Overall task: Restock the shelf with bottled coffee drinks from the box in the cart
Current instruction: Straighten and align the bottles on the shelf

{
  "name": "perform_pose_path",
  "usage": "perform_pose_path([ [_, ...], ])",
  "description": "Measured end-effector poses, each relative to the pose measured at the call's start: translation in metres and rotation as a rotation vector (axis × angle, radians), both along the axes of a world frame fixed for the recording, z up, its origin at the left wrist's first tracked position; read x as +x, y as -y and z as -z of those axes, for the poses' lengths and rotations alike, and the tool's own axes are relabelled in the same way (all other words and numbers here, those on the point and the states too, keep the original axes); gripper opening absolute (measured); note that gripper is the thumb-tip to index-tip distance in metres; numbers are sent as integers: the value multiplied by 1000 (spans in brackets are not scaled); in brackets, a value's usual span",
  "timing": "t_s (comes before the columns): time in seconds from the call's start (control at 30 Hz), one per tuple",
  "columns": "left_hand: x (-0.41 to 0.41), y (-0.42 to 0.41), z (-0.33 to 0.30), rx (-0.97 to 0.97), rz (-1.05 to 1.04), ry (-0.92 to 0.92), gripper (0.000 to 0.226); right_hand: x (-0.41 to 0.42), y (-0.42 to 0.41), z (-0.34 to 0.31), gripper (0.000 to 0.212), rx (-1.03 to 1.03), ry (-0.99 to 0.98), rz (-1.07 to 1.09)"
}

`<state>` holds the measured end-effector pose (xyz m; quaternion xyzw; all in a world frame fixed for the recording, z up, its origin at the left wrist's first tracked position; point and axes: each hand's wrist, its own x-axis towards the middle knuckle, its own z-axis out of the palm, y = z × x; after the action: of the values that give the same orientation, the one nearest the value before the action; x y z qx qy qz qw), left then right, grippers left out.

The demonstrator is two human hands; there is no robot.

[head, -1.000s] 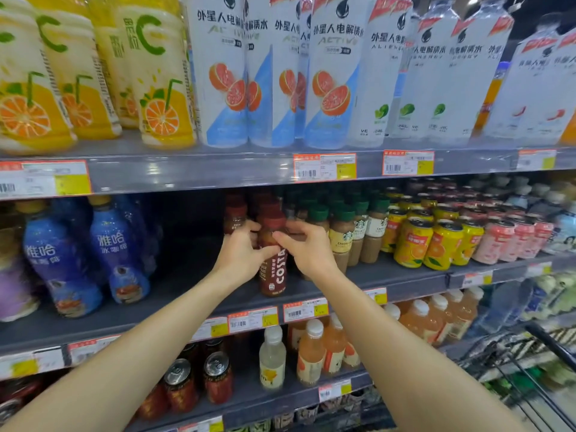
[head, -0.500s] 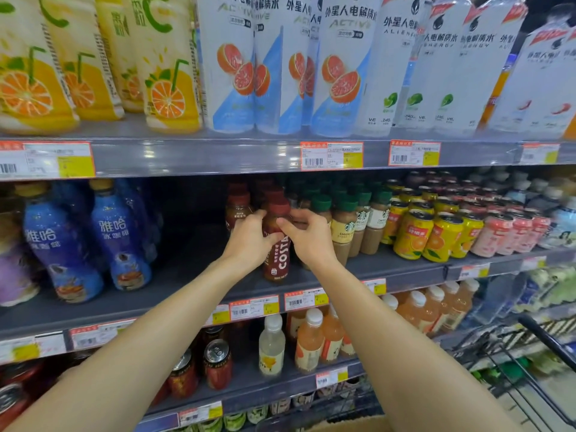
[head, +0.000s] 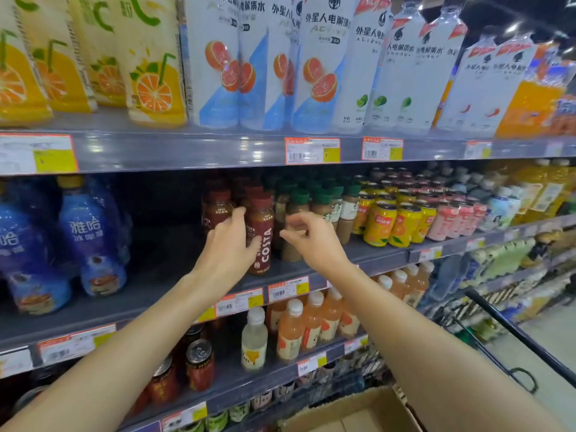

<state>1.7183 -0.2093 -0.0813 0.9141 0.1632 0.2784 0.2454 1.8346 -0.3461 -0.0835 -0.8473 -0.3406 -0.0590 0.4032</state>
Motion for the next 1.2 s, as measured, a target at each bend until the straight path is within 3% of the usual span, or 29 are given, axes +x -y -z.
perform_pose_path([
  [0.33, 0, 18, 7, 36, 136, -10, 49, 23, 47, -13, 34, -87, 110, 59],
  [1.2, 88, 77, -28, 269, -64, -111, 45, 137, 71, -38, 41, -86, 422, -365],
])
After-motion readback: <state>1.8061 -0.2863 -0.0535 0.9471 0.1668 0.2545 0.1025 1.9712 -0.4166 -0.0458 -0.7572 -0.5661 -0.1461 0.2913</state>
